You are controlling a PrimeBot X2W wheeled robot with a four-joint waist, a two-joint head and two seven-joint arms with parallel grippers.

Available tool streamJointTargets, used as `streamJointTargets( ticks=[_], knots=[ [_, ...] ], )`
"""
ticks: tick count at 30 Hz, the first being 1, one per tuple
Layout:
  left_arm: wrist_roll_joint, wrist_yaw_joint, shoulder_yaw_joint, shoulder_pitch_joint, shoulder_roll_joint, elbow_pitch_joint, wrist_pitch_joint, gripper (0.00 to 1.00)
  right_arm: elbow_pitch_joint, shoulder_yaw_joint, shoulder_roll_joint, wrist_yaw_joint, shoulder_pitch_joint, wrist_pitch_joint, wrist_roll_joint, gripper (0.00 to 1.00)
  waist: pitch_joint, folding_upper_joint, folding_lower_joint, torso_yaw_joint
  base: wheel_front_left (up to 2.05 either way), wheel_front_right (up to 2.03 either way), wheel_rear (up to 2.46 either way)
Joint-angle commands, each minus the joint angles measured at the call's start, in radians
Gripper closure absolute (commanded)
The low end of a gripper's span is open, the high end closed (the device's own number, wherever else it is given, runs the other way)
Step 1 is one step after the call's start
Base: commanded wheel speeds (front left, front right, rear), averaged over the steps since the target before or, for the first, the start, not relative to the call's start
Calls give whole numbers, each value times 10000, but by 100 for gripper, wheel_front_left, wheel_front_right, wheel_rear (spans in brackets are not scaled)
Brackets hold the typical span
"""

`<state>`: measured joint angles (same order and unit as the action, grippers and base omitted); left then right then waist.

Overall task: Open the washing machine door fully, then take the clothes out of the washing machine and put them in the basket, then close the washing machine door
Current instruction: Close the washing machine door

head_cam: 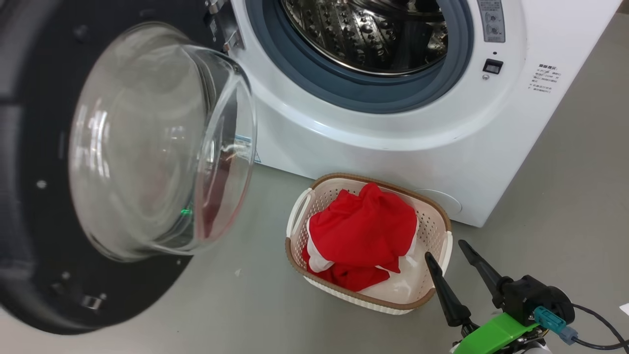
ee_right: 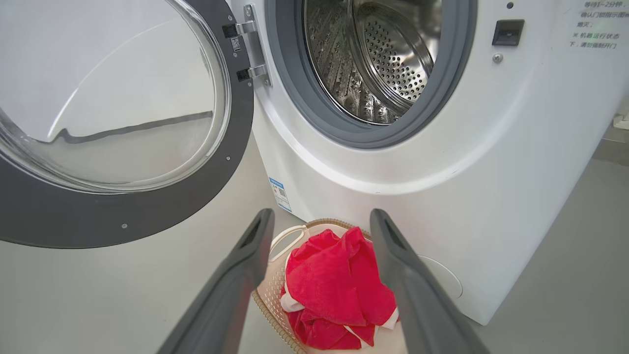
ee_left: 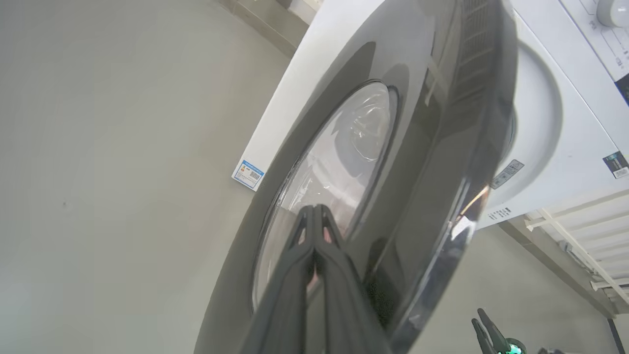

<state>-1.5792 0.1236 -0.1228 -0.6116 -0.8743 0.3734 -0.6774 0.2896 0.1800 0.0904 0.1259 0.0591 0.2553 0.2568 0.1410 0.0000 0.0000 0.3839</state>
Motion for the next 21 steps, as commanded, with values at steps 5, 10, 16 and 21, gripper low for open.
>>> streamJointTargets(
  ticks=[5, 10, 16, 21],
  knots=[
    [-103, 71, 336, 54, -147, -1360, -59, 100, -296, 146, -15, 48, 8, 65, 158, 0, -71, 0, 0, -78, 0, 0, 0],
    [-208, 71, 303, 169, 204, -2297, -97, 100, -324, 124, -18, 48, -12, 65, 152, 0, -119, 0, 0, -186, 0, 0, 0],
    [-343, 71, 392, 208, 647, -3079, -166, 100, -370, 88, -12, 48, -60, 65, 149, 0, -143, 0, 0, -261, 0, 0, 0],
    [-238, 71, 440, 276, 951, -3353, -104, 100, -365, 53, -10, 48, -87, 65, 150, 0, -176, 0, 0, -265, 0, 0, 0]
  ],
)
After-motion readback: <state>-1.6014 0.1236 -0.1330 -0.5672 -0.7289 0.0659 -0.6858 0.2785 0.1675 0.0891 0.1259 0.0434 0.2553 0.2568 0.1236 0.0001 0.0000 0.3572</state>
